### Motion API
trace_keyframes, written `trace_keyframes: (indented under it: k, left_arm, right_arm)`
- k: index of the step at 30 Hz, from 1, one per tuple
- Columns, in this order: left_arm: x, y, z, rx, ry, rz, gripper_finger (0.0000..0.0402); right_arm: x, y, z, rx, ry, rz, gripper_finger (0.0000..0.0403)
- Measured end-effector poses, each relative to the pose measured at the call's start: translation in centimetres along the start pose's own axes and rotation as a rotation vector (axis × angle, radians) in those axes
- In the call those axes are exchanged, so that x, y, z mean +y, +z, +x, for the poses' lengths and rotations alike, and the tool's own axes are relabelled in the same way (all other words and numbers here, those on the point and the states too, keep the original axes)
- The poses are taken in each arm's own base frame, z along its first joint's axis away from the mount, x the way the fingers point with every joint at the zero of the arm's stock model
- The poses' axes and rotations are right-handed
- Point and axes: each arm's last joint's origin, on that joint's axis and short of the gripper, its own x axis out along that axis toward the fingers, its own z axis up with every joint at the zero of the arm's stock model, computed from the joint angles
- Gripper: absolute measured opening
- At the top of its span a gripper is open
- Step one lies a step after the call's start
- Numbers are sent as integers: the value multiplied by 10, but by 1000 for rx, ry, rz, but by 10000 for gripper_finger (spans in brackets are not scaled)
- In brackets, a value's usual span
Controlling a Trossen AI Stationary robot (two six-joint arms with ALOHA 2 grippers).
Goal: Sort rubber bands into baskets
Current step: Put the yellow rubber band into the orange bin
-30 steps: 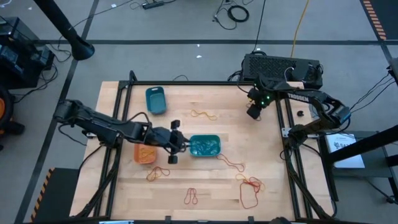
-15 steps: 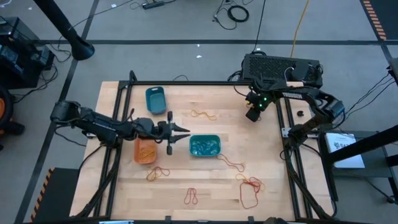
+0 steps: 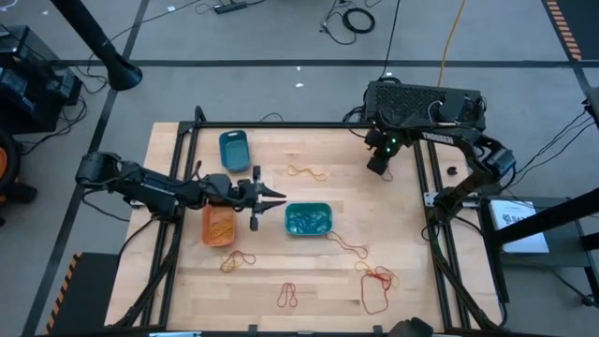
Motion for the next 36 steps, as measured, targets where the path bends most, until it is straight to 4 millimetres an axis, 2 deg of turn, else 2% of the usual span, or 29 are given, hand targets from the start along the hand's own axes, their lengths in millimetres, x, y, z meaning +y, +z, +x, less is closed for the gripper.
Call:
trace_keyframes:
  k: [6,8,11,16,21,29,36]
  left_arm:
    - [0,-1,0,5,-8,-1,75]
    - [0,-1,0,15,-9,-1,75]
    - [-1,-4,0,36,-26,-2,75]
    - [-2,-4,0,41,-59,0,75]
    - [-2,-5,0,42,-60,3,75]
    - [-2,-5,0,48,-64,2,75]
    - [-3,-8,0,79,-69,1,75]
  right_arm:
    - [-1,9,-35,-41,-4,-2,1]
    - [0,7,-39,-41,-1,35,2]
    - [1,2,-32,-26,6,86,7]
    - [4,-9,-9,47,26,76,25]
    - [7,-11,-5,40,112,72,70]
    - [3,-9,1,50,56,92,156]
    - [-2,-11,22,134,66,122,188]
